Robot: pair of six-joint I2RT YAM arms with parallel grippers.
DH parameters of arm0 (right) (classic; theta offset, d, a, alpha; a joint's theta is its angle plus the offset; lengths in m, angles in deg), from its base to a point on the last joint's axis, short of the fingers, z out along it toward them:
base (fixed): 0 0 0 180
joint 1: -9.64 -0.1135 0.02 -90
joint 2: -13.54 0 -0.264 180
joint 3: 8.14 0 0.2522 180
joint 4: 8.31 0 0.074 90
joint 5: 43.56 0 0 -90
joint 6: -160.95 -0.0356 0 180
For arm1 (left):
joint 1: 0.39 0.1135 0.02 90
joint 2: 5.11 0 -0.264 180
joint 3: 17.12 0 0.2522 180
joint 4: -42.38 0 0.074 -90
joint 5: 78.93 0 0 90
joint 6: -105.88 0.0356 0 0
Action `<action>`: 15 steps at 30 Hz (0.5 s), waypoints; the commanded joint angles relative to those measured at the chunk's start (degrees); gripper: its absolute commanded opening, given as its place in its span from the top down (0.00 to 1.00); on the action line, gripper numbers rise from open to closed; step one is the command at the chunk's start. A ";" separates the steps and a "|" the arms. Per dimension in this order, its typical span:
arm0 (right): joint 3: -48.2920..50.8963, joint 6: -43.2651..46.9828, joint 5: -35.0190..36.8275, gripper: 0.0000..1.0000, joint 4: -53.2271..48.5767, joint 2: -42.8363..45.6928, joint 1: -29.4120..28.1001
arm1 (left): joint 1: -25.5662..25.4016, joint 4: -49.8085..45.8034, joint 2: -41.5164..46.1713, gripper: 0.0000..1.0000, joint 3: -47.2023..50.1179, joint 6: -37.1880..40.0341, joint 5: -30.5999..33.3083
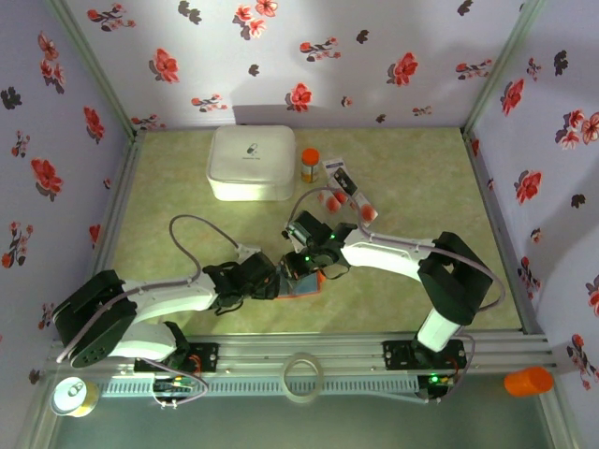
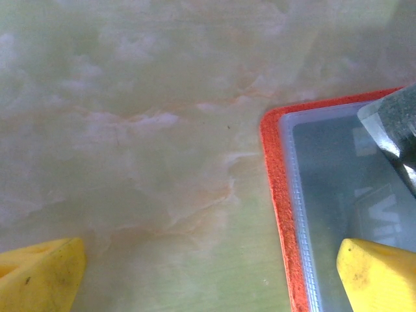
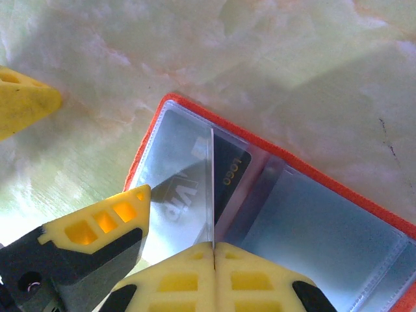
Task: Put the credit cards into the card holder
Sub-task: Insert the credit card into the card slot.
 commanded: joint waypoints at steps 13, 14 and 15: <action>11.82 -12.51 7.47 1.00 13.65 14.89 0.13 | -1.17 -2.64 0.75 0.00 0.95 -2.32 2.08; 13.50 -13.82 7.74 1.00 16.33 15.75 0.10 | -1.24 -2.66 0.73 0.00 0.95 -2.39 2.09; 14.98 -14.95 7.95 1.00 18.40 16.41 0.14 | -1.26 -2.73 0.73 0.00 1.04 -2.45 2.07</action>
